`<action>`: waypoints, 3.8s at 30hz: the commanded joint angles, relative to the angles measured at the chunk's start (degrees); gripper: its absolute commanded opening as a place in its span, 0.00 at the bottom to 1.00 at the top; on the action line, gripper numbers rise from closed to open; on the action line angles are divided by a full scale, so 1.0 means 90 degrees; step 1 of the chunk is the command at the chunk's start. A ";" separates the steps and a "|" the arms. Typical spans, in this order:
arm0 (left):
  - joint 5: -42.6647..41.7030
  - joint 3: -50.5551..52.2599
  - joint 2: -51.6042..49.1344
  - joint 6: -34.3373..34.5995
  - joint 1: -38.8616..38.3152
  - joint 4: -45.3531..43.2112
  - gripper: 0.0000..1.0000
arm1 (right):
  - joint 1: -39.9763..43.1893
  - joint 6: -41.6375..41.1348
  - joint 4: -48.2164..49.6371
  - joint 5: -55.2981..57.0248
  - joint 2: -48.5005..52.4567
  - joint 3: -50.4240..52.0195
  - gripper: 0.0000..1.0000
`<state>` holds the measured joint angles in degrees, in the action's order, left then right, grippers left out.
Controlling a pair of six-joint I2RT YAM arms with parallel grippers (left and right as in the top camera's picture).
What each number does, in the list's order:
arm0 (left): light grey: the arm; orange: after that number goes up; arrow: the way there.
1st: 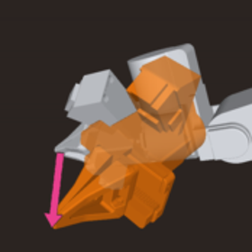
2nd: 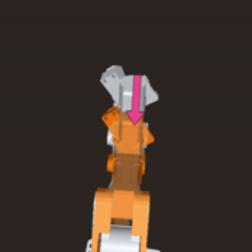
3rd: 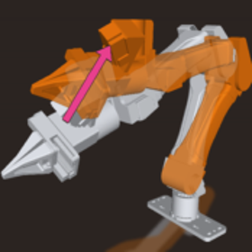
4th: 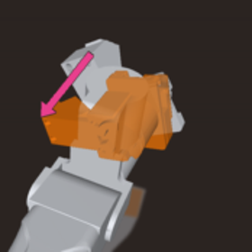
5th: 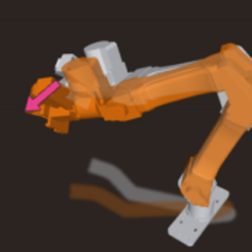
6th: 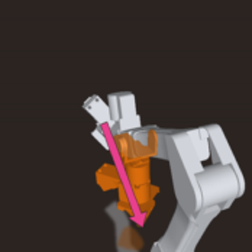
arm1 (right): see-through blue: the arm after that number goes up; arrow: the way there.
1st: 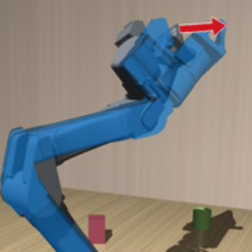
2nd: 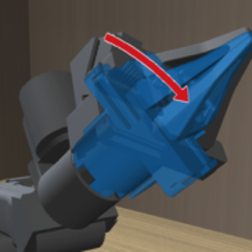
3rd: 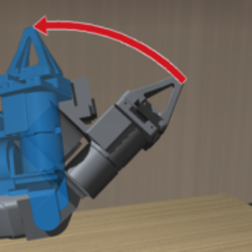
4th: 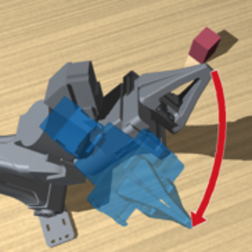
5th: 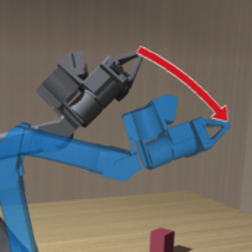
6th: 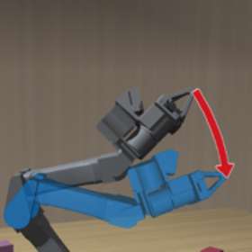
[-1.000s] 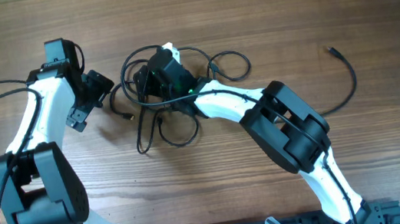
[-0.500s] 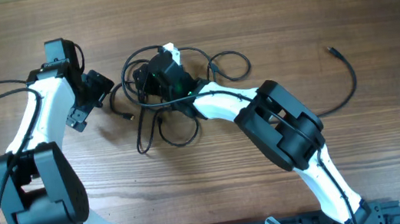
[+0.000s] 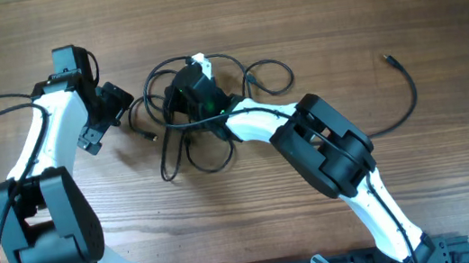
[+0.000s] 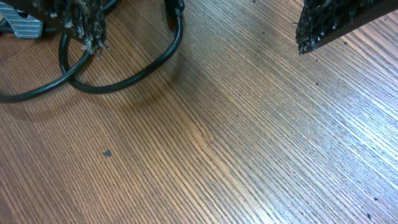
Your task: Untangle cables
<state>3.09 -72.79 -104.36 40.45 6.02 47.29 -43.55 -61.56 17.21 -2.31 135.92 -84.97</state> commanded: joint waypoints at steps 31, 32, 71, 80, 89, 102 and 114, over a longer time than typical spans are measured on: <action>-0.2924 0.0041 -0.0051 0.0240 0.0029 -0.0291 0.73 | 0.0367 0.1894 -0.1163 -0.2079 -0.1132 0.0039 0.04; -0.2987 0.0041 -0.0051 0.0503 0.0029 -0.0308 0.73 | 0.0403 0.1892 -0.1149 -0.2244 -0.1132 0.0039 0.04; -0.2975 0.0041 -0.1294 0.1122 -0.0216 -0.0767 0.04 | 0.0663 0.2030 -0.0583 -0.4092 -0.1290 0.0039 0.04; -0.2288 0.0041 -0.1297 0.0884 0.0415 -0.0418 0.04 | 0.1112 0.2586 -0.1192 -0.4626 -0.2599 0.0039 0.04; -0.2288 0.0041 -0.1297 0.0884 0.0653 -0.0415 0.04 | 0.1671 0.3745 -0.3094 -0.4600 -0.3895 0.0039 0.04; -0.2285 0.0041 -0.1297 0.0884 0.0653 -0.0461 0.08 | 0.2999 0.4379 -0.5362 -0.3951 -0.4631 0.0039 0.04; -0.2285 0.0041 -0.1297 0.0884 0.0653 -0.0464 0.09 | 0.4063 0.4656 -0.8432 0.0559 -0.4624 0.0039 0.04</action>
<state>-21.71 -72.88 -115.44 49.56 11.31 43.33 -6.70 -20.69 -56.40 -12.78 95.13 -84.14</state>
